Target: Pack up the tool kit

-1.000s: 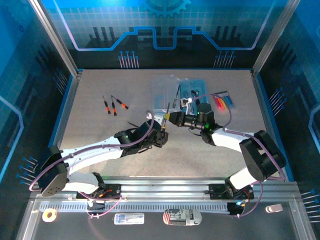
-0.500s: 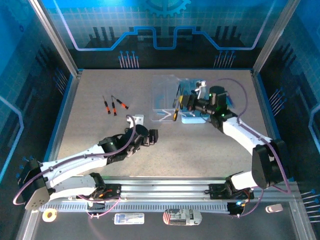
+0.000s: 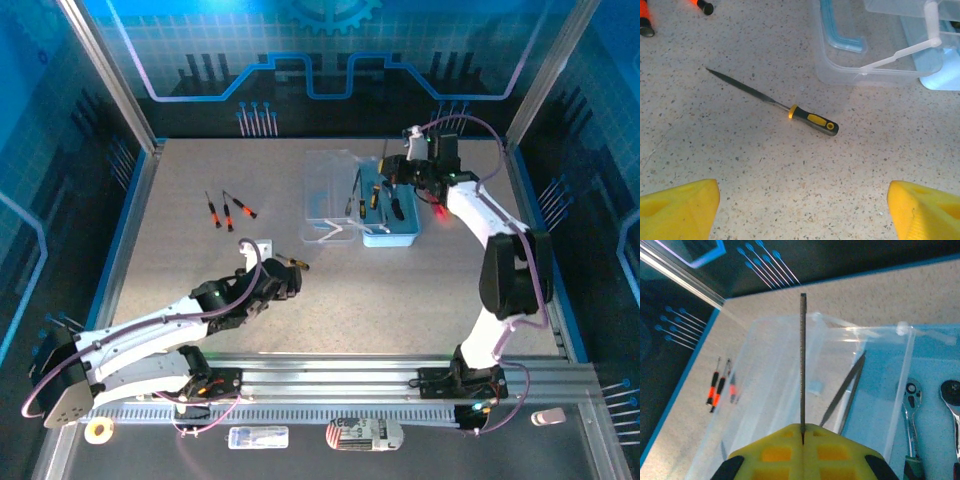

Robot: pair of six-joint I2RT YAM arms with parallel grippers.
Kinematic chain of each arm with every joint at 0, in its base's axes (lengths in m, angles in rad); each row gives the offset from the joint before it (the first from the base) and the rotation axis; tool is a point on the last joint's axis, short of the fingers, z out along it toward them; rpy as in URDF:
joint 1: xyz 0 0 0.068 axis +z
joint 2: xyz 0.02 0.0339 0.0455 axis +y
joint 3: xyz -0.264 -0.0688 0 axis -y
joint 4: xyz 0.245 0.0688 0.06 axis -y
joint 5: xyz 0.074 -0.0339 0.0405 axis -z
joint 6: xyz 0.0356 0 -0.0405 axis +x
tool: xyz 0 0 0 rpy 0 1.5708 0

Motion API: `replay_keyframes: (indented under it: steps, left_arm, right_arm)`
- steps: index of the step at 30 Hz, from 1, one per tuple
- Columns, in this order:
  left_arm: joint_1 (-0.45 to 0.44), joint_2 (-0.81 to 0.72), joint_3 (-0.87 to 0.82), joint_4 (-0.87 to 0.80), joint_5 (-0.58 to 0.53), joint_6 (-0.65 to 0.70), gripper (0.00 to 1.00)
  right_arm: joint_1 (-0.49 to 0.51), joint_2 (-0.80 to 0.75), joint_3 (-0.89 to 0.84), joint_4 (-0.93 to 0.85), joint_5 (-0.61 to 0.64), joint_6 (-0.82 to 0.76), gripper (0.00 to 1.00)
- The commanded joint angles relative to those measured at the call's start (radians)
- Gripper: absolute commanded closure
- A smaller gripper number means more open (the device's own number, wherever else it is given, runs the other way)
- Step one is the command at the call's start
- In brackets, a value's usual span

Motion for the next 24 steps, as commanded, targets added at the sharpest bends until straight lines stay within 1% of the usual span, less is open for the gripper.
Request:
replay_keyframes:
  steps: [1,3,4,16,24]
  left_arm:
    - [0.016,-0.001,-0.019,0.001,-0.021,-0.018,0.12]
    - [0.026,0.007,-0.017,0.009,-0.016,-0.007,0.11]
    - [0.029,0.011,-0.014,0.013,-0.016,0.001,0.12]
    - [0.063,0.040,-0.036,0.063,0.019,0.011,0.11]
    - [0.082,0.053,-0.039,0.085,0.040,0.022,0.11]
  right_arm:
    - [0.020,0.069,0.089,-0.148,0.011,-0.078,0.98]
    - [0.031,0.109,0.127,-0.184,0.027,-0.105,0.98]
    - [0.030,0.127,0.141,-0.192,0.015,-0.101,0.98]
    - [0.027,0.269,0.249,-0.197,-0.122,0.000,0.98]
    - [0.027,0.331,0.308,-0.183,-0.169,0.072,0.98]
